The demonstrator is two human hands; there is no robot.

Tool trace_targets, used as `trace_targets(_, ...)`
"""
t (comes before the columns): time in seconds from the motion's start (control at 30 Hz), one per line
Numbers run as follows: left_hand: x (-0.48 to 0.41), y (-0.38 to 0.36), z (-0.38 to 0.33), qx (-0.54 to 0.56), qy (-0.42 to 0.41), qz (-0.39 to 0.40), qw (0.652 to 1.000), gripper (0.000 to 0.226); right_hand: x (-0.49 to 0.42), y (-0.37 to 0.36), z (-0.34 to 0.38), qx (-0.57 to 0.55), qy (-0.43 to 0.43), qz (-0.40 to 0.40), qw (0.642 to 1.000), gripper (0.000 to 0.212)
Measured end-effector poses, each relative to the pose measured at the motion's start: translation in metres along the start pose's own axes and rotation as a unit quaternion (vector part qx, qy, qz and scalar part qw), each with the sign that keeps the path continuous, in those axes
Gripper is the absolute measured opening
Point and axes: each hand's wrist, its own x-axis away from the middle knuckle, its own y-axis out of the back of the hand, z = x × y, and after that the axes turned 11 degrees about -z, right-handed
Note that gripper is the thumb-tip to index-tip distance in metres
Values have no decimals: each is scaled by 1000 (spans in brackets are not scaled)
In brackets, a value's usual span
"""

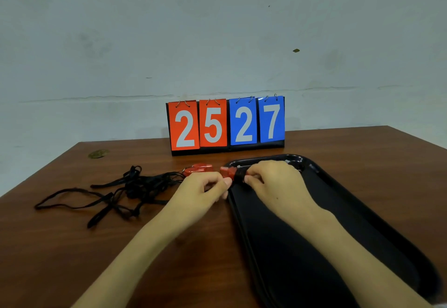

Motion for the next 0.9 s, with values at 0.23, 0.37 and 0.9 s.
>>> trace_targets(0.23,1,3,-2,-21,-42,21,999,32,4,-2,1,-34,120,114,986,19)
trace_targets(0.37,-5,15,-3,54,2,51,997,46,3,4,2,-188,72,208,957,14)
trace_targets(0.9,-9,2,1,289,216,46,931,40,-3,12,2,-361,-34,158,919,20)
